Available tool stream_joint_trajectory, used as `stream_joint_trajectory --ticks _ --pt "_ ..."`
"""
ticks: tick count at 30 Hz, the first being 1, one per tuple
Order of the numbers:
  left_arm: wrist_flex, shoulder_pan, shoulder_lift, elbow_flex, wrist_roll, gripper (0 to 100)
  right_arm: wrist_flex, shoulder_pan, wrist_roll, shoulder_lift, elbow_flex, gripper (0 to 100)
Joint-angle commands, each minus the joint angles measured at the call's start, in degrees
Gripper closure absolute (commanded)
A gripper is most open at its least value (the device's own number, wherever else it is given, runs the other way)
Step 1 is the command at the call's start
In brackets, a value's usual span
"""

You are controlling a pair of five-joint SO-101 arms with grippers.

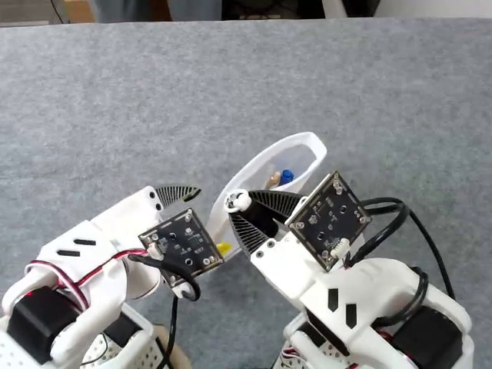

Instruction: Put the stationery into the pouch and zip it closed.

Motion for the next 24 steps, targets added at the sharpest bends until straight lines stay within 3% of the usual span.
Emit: stream_joint_trajectory --ticks 1,10,16,24 --pt "-1.41 0.66 0.18 -3.47 -0.35 68 0.09 -0.97 0.0 -0.13 -2.42 98.6" --pt "-10.55 0.75 3.6 -4.0 -0.09 68 0.09 -0.97 0.0 -0.13 -2.33 98.6" --pt "-12.4 1.71 9.67 -4.18 6.59 68 -0.09 -0.97 0.0 -0.13 -2.42 98.6" --pt "-12.84 2.07 10.11 -4.18 6.95 68 -0.26 -0.97 0.0 -0.13 -2.42 98.6"
